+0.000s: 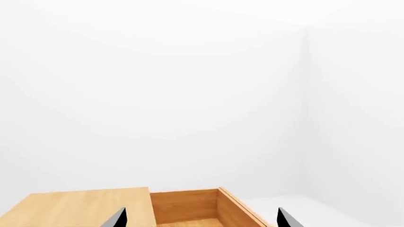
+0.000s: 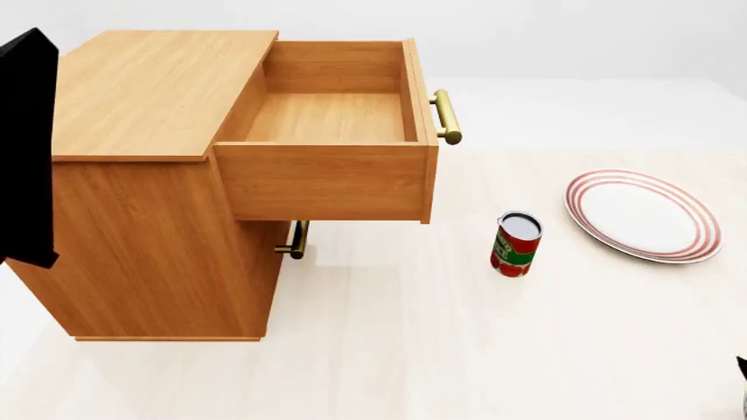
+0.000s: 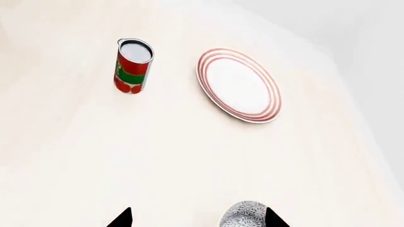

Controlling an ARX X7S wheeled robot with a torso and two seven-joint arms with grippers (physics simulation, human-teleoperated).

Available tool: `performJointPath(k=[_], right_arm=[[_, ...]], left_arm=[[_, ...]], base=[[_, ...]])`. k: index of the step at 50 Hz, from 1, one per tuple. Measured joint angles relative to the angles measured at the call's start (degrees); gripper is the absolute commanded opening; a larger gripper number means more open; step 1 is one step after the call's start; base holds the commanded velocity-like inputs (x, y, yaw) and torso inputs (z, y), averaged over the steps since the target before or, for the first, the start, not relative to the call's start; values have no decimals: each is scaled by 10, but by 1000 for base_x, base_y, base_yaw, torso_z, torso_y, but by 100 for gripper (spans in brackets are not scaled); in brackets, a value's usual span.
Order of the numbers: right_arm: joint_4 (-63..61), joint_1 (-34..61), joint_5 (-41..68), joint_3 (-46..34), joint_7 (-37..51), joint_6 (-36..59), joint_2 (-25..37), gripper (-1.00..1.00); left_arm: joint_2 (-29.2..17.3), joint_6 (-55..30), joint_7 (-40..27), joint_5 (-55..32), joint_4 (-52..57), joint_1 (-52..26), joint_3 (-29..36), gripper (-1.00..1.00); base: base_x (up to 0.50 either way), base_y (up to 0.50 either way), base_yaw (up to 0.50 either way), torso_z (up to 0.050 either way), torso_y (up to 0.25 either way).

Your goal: Put the bowl in the top drawer of the cabinet.

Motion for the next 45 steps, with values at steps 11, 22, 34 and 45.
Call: performJointPath(k=[11, 22, 34, 45], right_arm=[[-37, -76, -98, 3, -65, -8, -36, 100], [-51, -106, -229, -56, -135, -34, -63, 100], [-27, -108, -370, -183, -188, -111, -43, 100], [12, -94, -446, -316, -203, -189, 4, 100]], left_arm=[[-4, 3, 0, -5, 3, 6, -7, 100], [-7, 8, 0, -9, 7, 10, -10, 100], [-4, 7, 3, -5, 7, 16, -12, 100], [-4, 8, 6, -3, 6, 18, -12, 100]], base=[[0, 0, 0, 0, 0], [0, 0, 0, 0, 0], [0, 0, 0, 0, 0], [0, 0, 0, 0, 0]])
